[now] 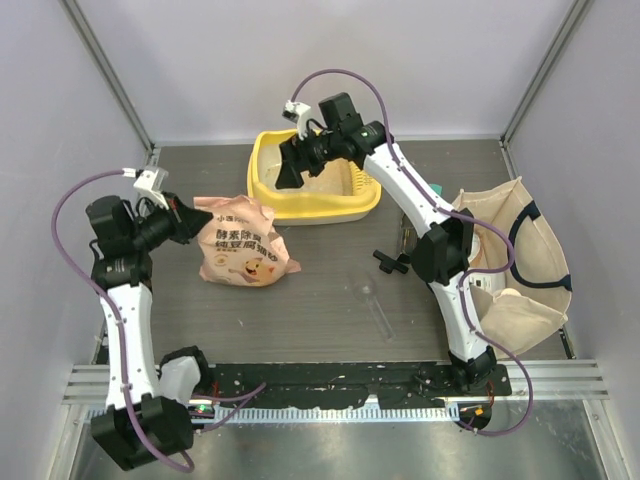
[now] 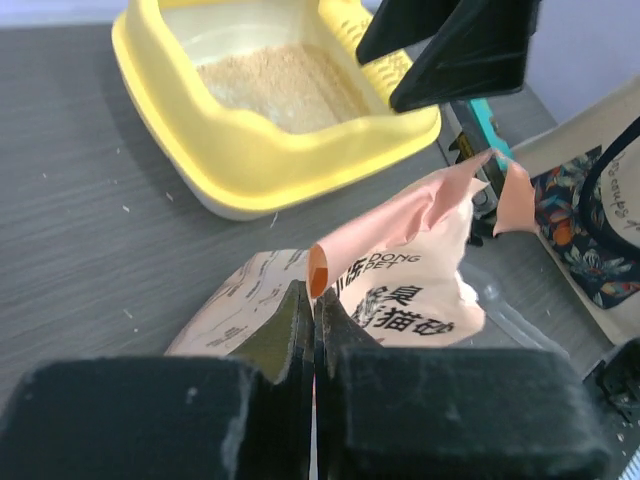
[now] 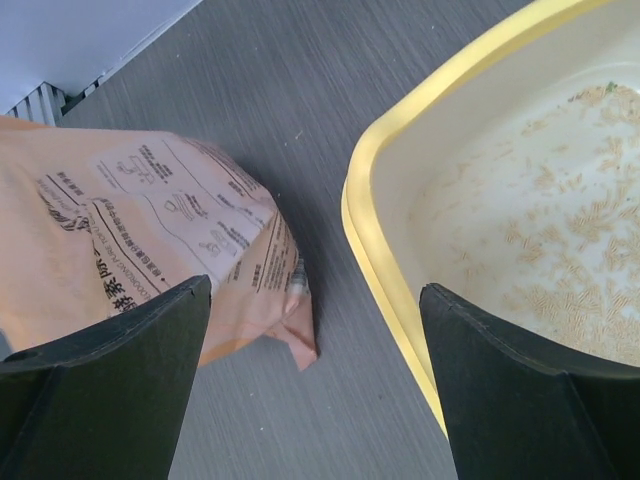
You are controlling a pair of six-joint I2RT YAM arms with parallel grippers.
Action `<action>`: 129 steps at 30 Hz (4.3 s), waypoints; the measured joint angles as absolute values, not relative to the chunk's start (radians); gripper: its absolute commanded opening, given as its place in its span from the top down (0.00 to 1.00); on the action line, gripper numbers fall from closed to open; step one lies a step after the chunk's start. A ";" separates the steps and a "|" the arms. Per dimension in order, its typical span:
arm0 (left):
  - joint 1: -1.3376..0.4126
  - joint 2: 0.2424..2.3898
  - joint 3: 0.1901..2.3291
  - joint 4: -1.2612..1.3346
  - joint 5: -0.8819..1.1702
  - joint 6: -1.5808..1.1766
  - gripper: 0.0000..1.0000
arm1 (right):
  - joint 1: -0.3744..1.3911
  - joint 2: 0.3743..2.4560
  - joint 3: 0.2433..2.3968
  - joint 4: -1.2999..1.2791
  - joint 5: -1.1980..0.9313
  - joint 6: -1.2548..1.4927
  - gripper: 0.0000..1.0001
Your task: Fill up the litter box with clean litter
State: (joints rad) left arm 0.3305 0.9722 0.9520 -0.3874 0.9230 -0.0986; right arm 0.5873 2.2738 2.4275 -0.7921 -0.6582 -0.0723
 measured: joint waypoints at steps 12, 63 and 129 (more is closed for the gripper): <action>0.329 0.724 0.816 -0.347 0.765 -0.225 1.00 | 0.647 2.276 2.431 -0.953 -0.625 -0.125 0.06; 0.328 0.615 0.762 -0.372 0.759 -0.178 1.00 | 0.705 2.355 2.474 -1.121 -0.805 -0.096 0.61; 0.251 1.184 1.308 -0.691 0.924 0.488 0.16 | 0.679 2.370 2.492 -0.944 -0.515 0.169 0.58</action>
